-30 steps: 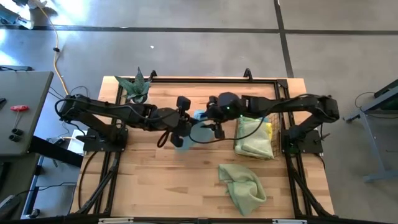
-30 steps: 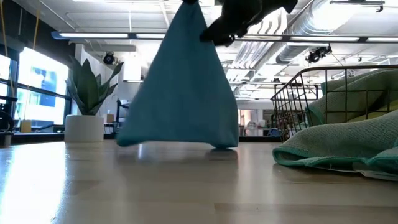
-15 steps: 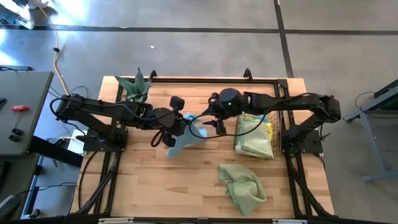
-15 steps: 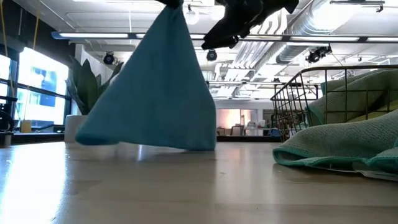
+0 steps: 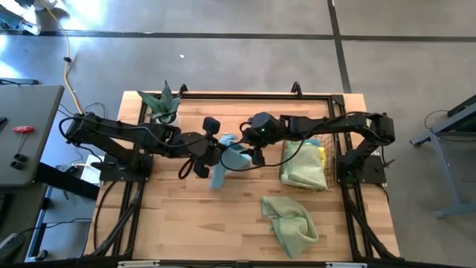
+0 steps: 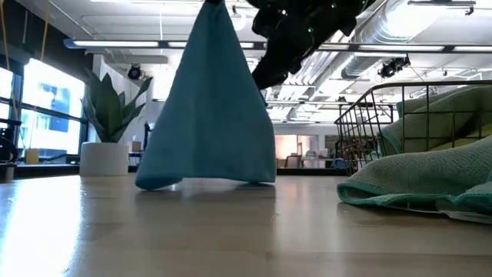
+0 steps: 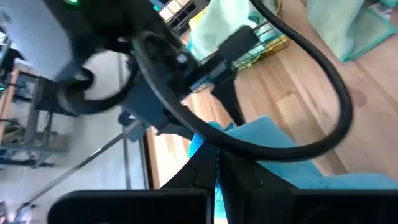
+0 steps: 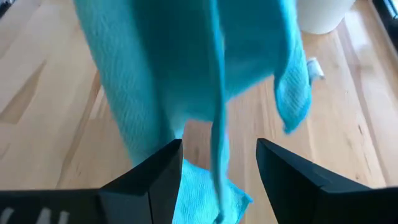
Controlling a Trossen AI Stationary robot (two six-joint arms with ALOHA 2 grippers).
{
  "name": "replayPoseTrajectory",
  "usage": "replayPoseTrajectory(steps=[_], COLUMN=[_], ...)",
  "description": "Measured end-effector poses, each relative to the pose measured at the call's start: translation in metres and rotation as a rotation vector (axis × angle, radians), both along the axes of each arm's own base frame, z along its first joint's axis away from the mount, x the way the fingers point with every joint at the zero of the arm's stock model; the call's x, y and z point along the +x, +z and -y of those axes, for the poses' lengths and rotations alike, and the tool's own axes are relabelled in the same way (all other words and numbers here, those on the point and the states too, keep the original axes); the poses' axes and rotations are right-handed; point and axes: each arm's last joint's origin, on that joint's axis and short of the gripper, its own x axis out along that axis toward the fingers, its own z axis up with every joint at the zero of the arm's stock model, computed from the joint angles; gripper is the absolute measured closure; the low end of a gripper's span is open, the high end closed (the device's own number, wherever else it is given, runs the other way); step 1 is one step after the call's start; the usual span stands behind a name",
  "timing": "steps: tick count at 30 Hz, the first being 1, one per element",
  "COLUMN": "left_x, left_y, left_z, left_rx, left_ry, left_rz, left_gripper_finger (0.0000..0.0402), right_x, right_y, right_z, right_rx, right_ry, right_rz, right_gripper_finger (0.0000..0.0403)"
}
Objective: Fold microfiber towels
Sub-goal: Fold the blue microfiber cloth
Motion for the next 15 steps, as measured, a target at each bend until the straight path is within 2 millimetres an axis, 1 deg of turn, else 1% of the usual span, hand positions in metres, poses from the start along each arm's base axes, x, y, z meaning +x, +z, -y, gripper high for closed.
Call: replayPoseTrajectory(steps=[3,6,9,14,15], left_x=[-0.0004,-0.0005,-0.0006,0.0002,0.0008], left_y=[0.0004,0.0005,0.0005,0.0013,0.0021], left_z=[0.0021,0.0030,0.0035,0.0033,0.0033], left_rx=[0.027,0.033,0.033,0.025,0.026], left_ry=[0.021,0.025,0.024,0.041,0.043], left_rz=[0.003,0.003,0.004,0.022,0.033], left_gripper_finger=[0.0401,0.0401,0.0401,0.0401,0.0401], right_x=[0.0011,0.0013,0.0012,0.0010,0.0010], right_y=[-0.0033,-0.0029,-0.0029,-0.0031,-0.0031], right_z=[0.0000,0.0001,0.0000,-0.0007,-0.0007], right_rx=[0.005,0.008,0.028,0.084,0.097], right_ry=[-0.002,-0.005,-0.017,-0.038,-0.049], right_rz=[-0.012,-0.008,-0.010,-0.017,-0.019], right_gripper_finger=[0.0207,0.0229,0.0274,0.0381,0.0391])
